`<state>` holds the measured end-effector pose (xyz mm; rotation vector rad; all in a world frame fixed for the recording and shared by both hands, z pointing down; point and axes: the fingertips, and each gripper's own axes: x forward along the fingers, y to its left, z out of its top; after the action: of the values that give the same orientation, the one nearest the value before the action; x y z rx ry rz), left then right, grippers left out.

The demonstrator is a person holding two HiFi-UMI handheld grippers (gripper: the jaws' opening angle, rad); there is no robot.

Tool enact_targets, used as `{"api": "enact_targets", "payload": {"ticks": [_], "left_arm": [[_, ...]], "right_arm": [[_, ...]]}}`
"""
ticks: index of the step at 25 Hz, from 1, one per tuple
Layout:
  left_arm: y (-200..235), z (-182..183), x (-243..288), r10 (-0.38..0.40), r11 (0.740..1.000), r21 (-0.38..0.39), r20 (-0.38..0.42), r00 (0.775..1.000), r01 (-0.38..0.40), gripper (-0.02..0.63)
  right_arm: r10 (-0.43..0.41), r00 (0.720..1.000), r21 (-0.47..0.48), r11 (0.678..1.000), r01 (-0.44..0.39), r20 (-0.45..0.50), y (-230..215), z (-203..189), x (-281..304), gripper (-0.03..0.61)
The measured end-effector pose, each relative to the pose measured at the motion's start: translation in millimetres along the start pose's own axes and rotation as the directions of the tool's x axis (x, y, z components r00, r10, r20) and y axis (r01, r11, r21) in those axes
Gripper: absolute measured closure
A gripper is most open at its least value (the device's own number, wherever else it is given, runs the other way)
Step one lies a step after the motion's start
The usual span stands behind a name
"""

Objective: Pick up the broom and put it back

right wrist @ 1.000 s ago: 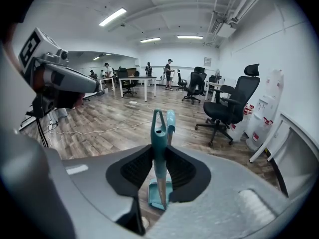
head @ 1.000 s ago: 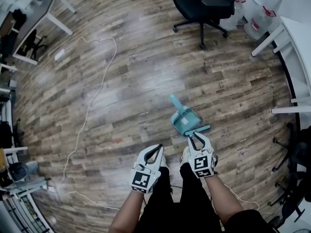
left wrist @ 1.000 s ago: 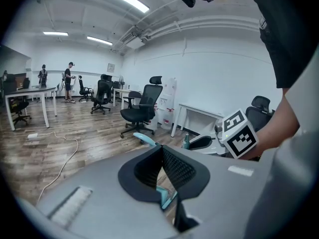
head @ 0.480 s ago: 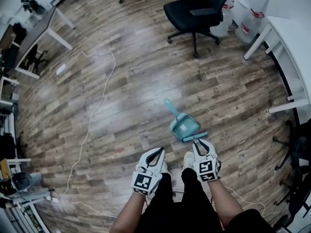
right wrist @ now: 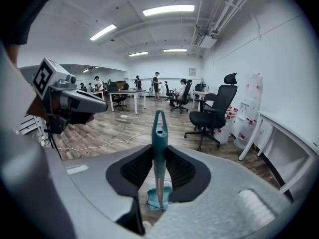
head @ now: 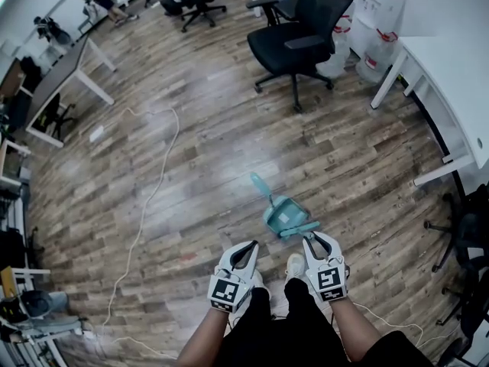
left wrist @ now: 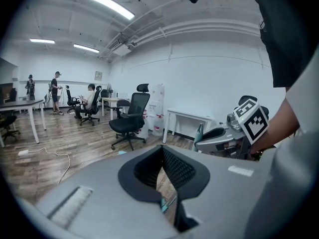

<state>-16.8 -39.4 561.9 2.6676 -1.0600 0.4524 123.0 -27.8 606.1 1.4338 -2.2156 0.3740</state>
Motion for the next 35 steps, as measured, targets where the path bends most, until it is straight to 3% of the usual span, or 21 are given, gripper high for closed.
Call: {"api": "enact_targets", "payload": {"ticks": [8, 14, 23, 29, 35], "left_arm": [[7.0, 40.6, 8.7, -0.011, 0.999, 0.043, 0.069, 0.998, 0.008, 0.595], [7.5, 73.4, 11.4, -0.033, 0.997, 0.067, 0.137, 0.990, 0.024, 0.595], [15.4, 114.7, 3.1, -0.035, 0.993, 0.114, 0.227, 0.973, 0.009, 0.595], [20.5, 151.1, -13.6, -0.024, 0.996, 0.094, 0.309, 0.951, -0.005, 0.595], [31.1, 162.3, -25.3, 0.006, 0.994, 0.101, 0.353, 0.936, -0.044, 0.595]], "right_arm": [[-0.006, 0.993, -0.028, 1.000, 0.010, 0.119, -5.8, 62.5, -26.8, 0.491], [-0.019, 0.970, -0.066, 0.997, 0.036, 0.242, -6.1, 126.6, -50.5, 0.489], [-0.024, 0.908, -0.071, 0.996, 0.059, 0.418, -4.1, 216.2, -82.6, 0.489], [-0.016, 0.880, -0.072, 0.996, 0.057, 0.476, 1.4, 250.8, -92.1, 0.489], [0.013, 0.833, -0.081, 0.996, 0.038, 0.554, 8.3, 281.1, -106.9, 0.489]]}}
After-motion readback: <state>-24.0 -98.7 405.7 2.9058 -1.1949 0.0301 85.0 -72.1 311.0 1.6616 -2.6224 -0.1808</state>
